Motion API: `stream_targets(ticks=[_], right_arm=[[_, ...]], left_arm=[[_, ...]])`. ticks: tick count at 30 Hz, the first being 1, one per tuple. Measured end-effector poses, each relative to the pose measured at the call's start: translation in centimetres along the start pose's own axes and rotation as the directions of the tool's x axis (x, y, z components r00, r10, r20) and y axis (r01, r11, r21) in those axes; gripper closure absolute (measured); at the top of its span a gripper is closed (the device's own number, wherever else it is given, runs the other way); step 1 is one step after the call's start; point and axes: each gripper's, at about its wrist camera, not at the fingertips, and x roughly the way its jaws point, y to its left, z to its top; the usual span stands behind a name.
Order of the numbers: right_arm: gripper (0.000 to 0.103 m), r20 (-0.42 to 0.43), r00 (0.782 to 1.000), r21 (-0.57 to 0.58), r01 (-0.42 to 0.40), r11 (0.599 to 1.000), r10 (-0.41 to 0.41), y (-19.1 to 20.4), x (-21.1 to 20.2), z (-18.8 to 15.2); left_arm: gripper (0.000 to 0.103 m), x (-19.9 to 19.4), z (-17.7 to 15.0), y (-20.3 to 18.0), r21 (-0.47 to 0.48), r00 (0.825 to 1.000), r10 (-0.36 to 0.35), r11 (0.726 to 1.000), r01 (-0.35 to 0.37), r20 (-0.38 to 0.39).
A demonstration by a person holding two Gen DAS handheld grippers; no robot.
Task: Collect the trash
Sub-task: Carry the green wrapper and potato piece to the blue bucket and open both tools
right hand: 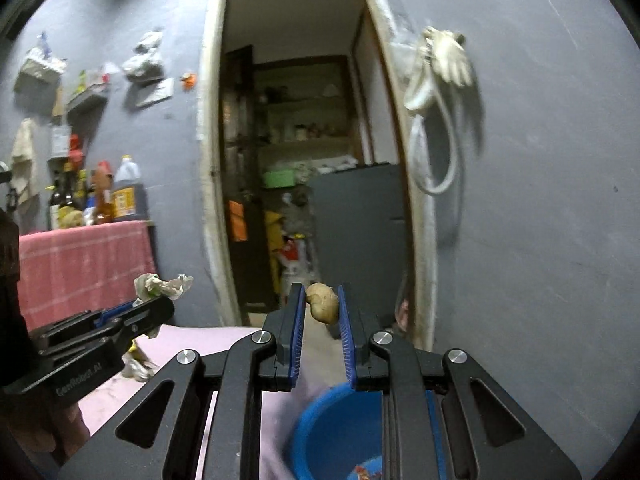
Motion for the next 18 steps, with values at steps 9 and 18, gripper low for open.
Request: stream_targets(ticks=[9,18], right_arm=[[0.088,-0.141,0.987,0.088,0.093,0.992,-0.080,-5.3,1.2,-2.2],[0.086,-0.280,0.958,0.172,0.108,0.979,-0.057,-7.7,3.3,-4.4]], left_arm=[[0.088,5.9,-1.6,-3.3,-0.028,0.987,-0.075,0.997,0.072,-0.145],[0.087,9.7,-4.0,-3.2,-0.078,0.952,-0.089,0.995,0.069,-0.295]])
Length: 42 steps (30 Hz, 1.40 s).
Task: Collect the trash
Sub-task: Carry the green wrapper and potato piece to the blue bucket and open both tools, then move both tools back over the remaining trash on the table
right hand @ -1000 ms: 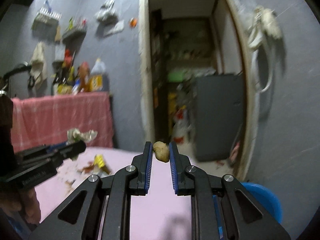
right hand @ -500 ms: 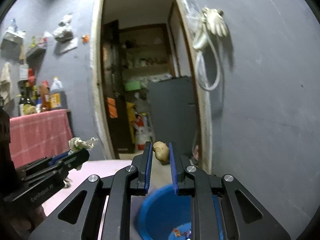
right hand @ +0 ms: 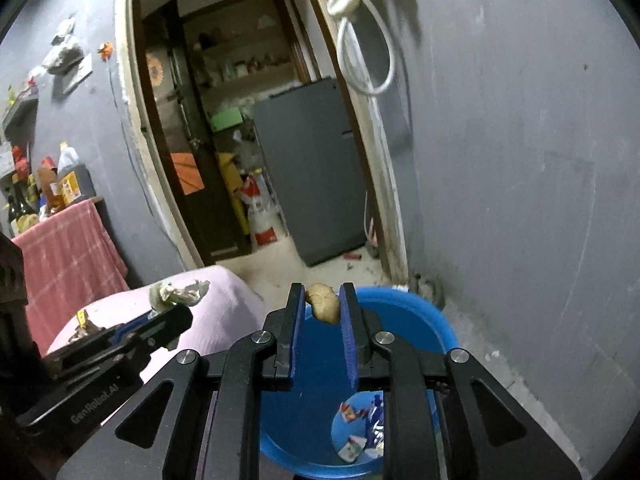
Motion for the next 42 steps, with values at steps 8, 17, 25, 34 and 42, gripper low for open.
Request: stream_targets(ticks=[8,17,25,34,42], right_arm=[[0.086,-0.113,0.993,0.060,-0.032,0.998,0.038,-0.8,2.4,-0.7],[0.078,-0.124,0.992,0.057,-0.017,0.998,0.024,-0.9,2.7,-0.4],[0.074,-0.092,0.996,0.026,-0.010,1.000,0.013,-0.6,2.3,-0.3],[0.044,0.012,0.999,-0.004,-0.032,0.999,0.032,1.3,1.0,0.7],[0.015,0.175,0.979,-0.063,-0.090,0.994,0.100,5.3,-1.2,1.5]], left_arm=[[0.083,1.8,-1.2,0.9,-0.034,0.996,0.003,0.999,-0.006,-0.094],[0.068,1.5,-1.4,1.3,-0.069,0.995,0.008,0.997,-0.016,-0.103],[0.052,-0.6,-0.9,2.5,-0.101,0.997,0.056,0.993,-0.061,-0.053],[0.012,-5.5,0.5,5.0,-0.136,0.978,0.186,0.976,-0.173,0.091],[0.002,-10.8,1.3,7.9,-0.173,0.921,0.320,0.942,-0.286,0.220]])
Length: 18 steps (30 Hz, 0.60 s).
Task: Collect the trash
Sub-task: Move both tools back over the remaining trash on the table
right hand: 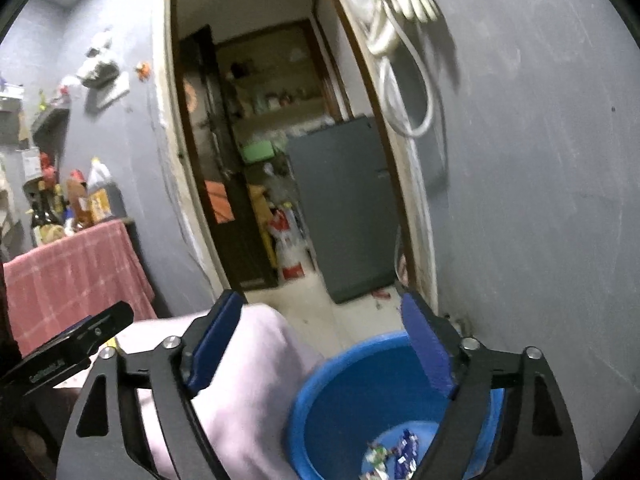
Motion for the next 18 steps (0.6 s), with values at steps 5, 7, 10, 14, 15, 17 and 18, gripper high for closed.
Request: stream_targets(ticks=[5,7,10,14,15,17,18], right_arm=[[0.000,0.086,0.995,-0.016,-0.052,0.999,0.053,2.9,-0.6,0.6],[0.000,0.113,0.990,-0.035,-0.082,0.996,0.085,4.5,-0.7,0.7],[0.000,0.137,0.982,-0.074,-0.117,0.990,0.127,6.8,-0.7,0.7],[0.000,0.144,0.973,-0.128,-0.161,0.979,0.179,9.9,-0.3,0.4],[0.000,0.139,0.971,-0.146,-0.173,0.974,0.193,10.9,-0.1,0.2],[0.000,0.125,0.969,-0.169,-0.191,0.967,0.213,12.3,0.4,-0.1],[0.000,0.114,0.968,-0.177,-0.203,0.963,0.225,13.0,0.6,-0.3]], left_arm=[[0.002,-2.2,1.1,3.0,0.009,0.996,0.055,0.998,-0.055,0.065],[0.002,-2.9,1.4,4.2,0.009,0.994,0.074,0.997,-0.075,0.082],[0.002,-4.1,1.9,6.0,0.003,0.989,0.101,0.995,-0.102,0.105],[0.002,-5.9,2.4,9.0,-0.004,0.979,0.148,0.989,-0.148,0.141],[0.002,-6.2,2.4,9.7,-0.005,0.976,0.160,0.987,-0.161,0.147],[0.002,-6.8,2.4,11.1,-0.007,0.971,0.182,0.983,-0.183,0.153],[0.002,-7.1,2.4,11.9,-0.011,0.969,0.194,0.981,-0.194,0.151]])
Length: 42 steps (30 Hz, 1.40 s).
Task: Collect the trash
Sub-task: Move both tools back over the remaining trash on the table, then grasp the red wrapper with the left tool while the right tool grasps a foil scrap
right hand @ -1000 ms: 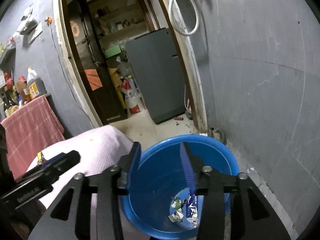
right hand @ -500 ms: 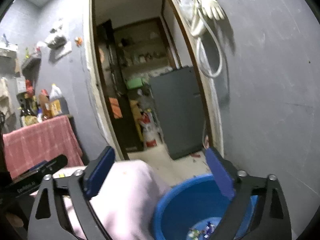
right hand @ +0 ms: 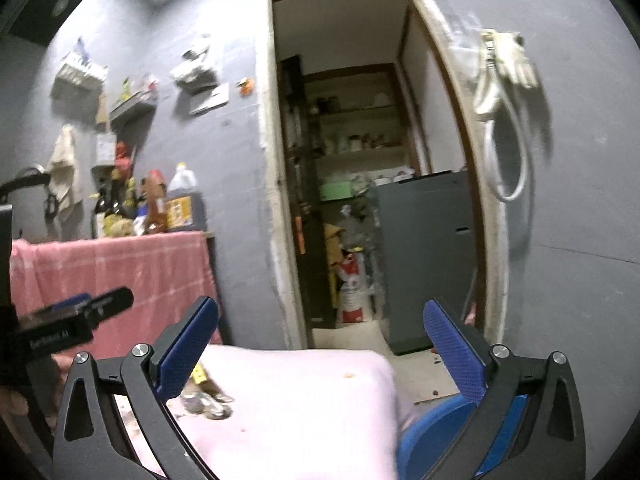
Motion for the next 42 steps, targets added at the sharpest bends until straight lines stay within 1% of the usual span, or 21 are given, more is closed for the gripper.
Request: stream_targets(ticks=[6,9,13,15,17,19,21,22,24,26,27,28,29,30,32,34,35,37,38,40,42], right_arm=[[0.000,-0.084,0.995,-0.021,-0.058,0.998,0.056,2.7,2.6,-1.1],[0.000,-0.155,0.984,0.002,-0.084,0.996,0.084,3.5,4.6,-1.8],[0.000,-0.237,0.963,0.018,-0.123,0.992,0.124,4.4,7.0,-2.9],[0.000,-0.292,0.948,-0.003,-0.136,0.991,0.129,5.3,8.3,-3.6],[0.005,-0.339,0.928,-0.005,-0.163,0.987,0.152,5.9,9.3,-4.4],[0.007,-0.390,0.903,0.008,-0.192,0.981,0.180,6.2,10.3,-5.2],[0.012,-0.426,0.880,0.031,-0.218,0.975,0.211,6.3,11.1,-6.0],[0.017,-0.445,0.866,0.045,-0.233,0.971,0.229,6.4,11.4,-6.4],[0.020,-0.479,0.844,0.055,-0.244,0.968,0.240,6.5,12.0,-7.0],[0.028,-0.508,0.823,0.065,-0.259,0.964,0.255,6.5,12.4,-7.4],[0.029,-0.520,0.813,0.069,-0.264,0.962,0.261,6.6,12.7,-7.6],[0.031,-0.534,0.803,0.074,-0.268,0.960,0.265,6.6,13.0,-7.8],[0.037,-0.551,0.790,0.077,-0.273,0.959,0.269,6.7,13.2,-8.0],[0.040,-0.561,0.781,0.080,-0.279,0.957,0.274,6.8,13.4,-8.1],[0.046,-0.591,0.756,0.080,-0.292,0.953,0.281,7.2,13.9,-8.6],[0.051,-0.613,0.737,0.075,-0.305,0.949,0.285,7.7,14.2,-9.0],[0.052,-0.623,0.728,0.071,-0.312,0.947,0.286,7.9,14.3,-9.2],[0.054,-0.640,0.711,0.066,-0.326,0.943,0.291,8.2,14.6,-9.5],[0.061,-0.646,0.705,0.064,-0.332,0.941,0.292,8.3,14.6,-9.7],[0.067,-0.653,0.696,0.066,-0.342,0.937,0.300,8.6,14.9,-9.9],[0.071,-0.656,0.689,0.071,-0.350,0.934,0.308,8.7,14.9,-9.9]], left_arm=[[0.002,0.2,-0.7,4.2,-0.014,0.998,0.047,0.999,-0.047,-0.039],[0.002,0.8,-1.5,5.8,-0.014,0.995,0.062,0.998,-0.063,-0.079],[0.002,2.5,-2.9,7.7,-0.027,0.985,0.055,0.998,-0.060,-0.163],[0.002,3.5,-3.6,8.4,-0.029,0.977,0.048,0.998,-0.055,-0.207],[0.002,4.5,-4.3,8.9,-0.028,0.967,0.039,0.998,-0.048,-0.251],[0.002,5.4,-4.9,8.9,-0.012,0.953,0.044,0.999,-0.049,-0.300],[0.002,6.6,-5.7,8.9,0.011,0.930,0.054,0.999,-0.053,-0.365],[0.002,7.0,-6.0,8.9,0.018,0.922,0.057,0.998,-0.055,-0.384],[0.004,7.5,-6.6,9.0,0.025,0.911,0.059,0.998,-0.053,-0.409],[0.010,8.2,-7.1,9.1,0.022,0.898,0.040,0.999,-0.034,-0.438],[0.014,8.5,-7.3,9.1,0.018,0.891,0.029,1.000,-0.024,-0.452],[0.021,8.9,-7.6,9.2,0.011,0.881,0.011,1.000,-0.006,-0.473],[0.025,9.2,-7.8,9.1,0.004,0.872,-0.006,1.000,0.009,-0.489],[0.032,9.4,-8.0,9.1,-0.002,0.866,-0.022,1.000,0.024,-0.500],[0.037,9.8,-8.2,8.9,-0.013,0.852,-0.056,0.998,0.057,-0.520],[0.045,10.2,-8.4,8.7,-0.018,0.842,-0.074,0.997,0.076,-0.534],[0.046,10.4,-8.5,8.6,-0.021,0.837,-0.081,0.996,0.083,-0.541],[0.052,10.8,-8.6,8.4,-0.026,0.828,-0.090,0.995,0.091,-0.553],[0.054,11.0,-8.6,8.3,-0.028,0.824,-0.096,0.995,0.097,-0.558],[0.062,11.4,-8.6,8.1,-0.037,0.815,-0.112,0.993,0.111,-0.568],[0.069,12.0,-8.6,7.9,-0.044,0.807,-0.124,0.992,0.121,-0.577]])
